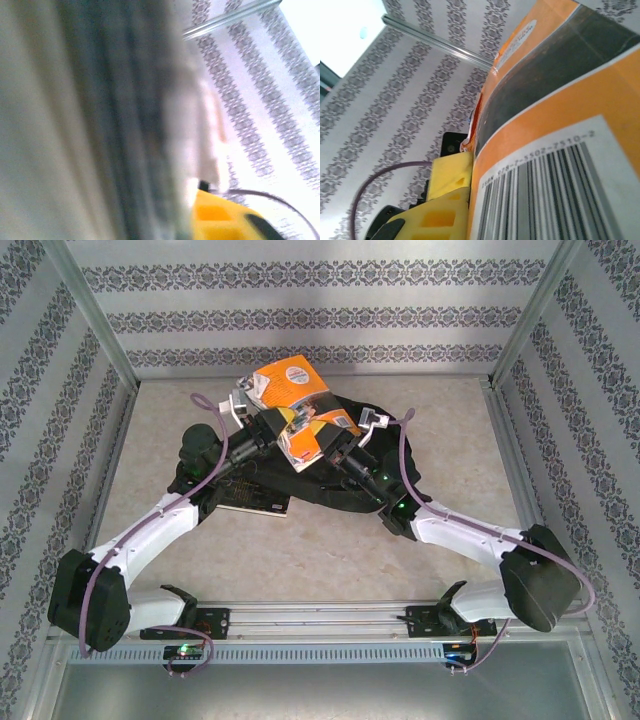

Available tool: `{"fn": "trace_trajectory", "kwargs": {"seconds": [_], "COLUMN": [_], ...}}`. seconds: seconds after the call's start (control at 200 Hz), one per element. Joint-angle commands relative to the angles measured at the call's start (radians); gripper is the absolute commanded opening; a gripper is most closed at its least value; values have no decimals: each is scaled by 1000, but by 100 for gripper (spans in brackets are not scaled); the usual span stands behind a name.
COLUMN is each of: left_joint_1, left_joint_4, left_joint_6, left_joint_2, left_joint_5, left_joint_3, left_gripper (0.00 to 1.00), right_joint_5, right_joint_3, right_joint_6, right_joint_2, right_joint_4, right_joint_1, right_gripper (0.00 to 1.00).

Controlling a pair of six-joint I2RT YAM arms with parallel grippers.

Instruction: Pack the student bag

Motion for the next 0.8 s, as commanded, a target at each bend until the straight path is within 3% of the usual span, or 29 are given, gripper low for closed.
{"fn": "trace_trajectory", "kwargs": {"seconds": [0.0, 0.075, 0.15, 0.25, 0.39, 0.52, 0.799], "left_joint_1": [-18, -22, -31, -73, -176, -240, -242], "left_joint_4": [-238, -439, -641, -854, -1143, -1297, -1506], "left_joint_6": [189, 327, 462, 620, 811, 901, 1035], "left_joint_2": [-44, -48, -15, 76, 271, 447, 781], "left_joint_5": [3, -24, -57, -109, -263, -401, -594], "left_joint_3": [75, 130, 206, 325, 562, 767, 1138], "left_gripper": [47, 59, 65, 69, 73, 75, 75], "right_joint_5": [44, 104, 229, 319, 340, 347, 239], "right_joint_3": [13, 63, 134, 162, 153, 147, 105], "right_joint_6": [-126, -260, -386, -488, -492, -509, -492], "right_joint_2": [-137, -238, -302, -366, -455, -511, -564], "right_joint_4": [-239, -588, -902, -1111, -1258, -1336, -1340], "right_joint_1": [-63, -98, -115, -170, -288, -370, -473], "right_gripper": [0, 0, 0, 0, 0, 0, 0]}}
